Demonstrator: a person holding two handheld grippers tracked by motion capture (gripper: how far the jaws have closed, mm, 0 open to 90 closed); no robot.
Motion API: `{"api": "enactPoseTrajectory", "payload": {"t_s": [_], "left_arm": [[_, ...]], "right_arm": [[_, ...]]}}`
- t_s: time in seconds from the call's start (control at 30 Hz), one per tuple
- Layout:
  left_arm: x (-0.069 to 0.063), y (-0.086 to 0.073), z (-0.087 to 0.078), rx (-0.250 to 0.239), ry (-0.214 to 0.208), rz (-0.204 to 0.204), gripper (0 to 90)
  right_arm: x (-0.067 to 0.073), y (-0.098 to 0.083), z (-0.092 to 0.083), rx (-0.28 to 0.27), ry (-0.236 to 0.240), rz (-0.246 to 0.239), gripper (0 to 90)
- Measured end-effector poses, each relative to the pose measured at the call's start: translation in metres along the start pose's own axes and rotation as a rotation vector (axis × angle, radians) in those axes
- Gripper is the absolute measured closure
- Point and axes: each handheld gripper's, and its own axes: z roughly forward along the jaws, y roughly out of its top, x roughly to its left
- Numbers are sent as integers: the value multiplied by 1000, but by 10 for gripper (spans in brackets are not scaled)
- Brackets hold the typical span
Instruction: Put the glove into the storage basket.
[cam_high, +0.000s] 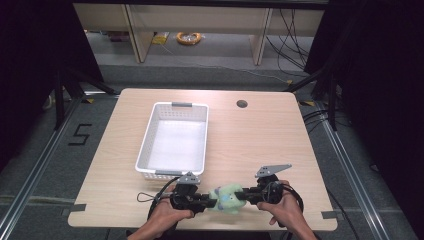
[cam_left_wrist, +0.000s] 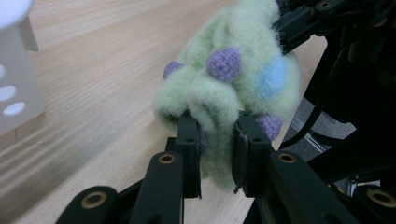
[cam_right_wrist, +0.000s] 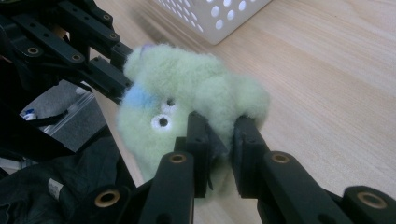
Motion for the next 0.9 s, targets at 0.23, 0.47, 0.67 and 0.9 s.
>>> {"api": "enactPoseTrajectory", "payload": {"t_s": [0.23, 0.47, 0.67, 0.9], "left_arm": [[1, 2, -4, -5, 1, 5, 735], [0, 11, -17, -27, 3, 16, 735], [-1, 23, -31, -31, 13, 38, 734], [4, 39, -53, -38, 25, 49, 734]], "right_arm": [[1, 5, 0, -4, 4, -9, 798], [5, 17, -3, -28, 21, -40, 798], [14, 31, -7, -28, 10, -27, 798], [21, 58, -9, -53, -8, -95, 798]]}}
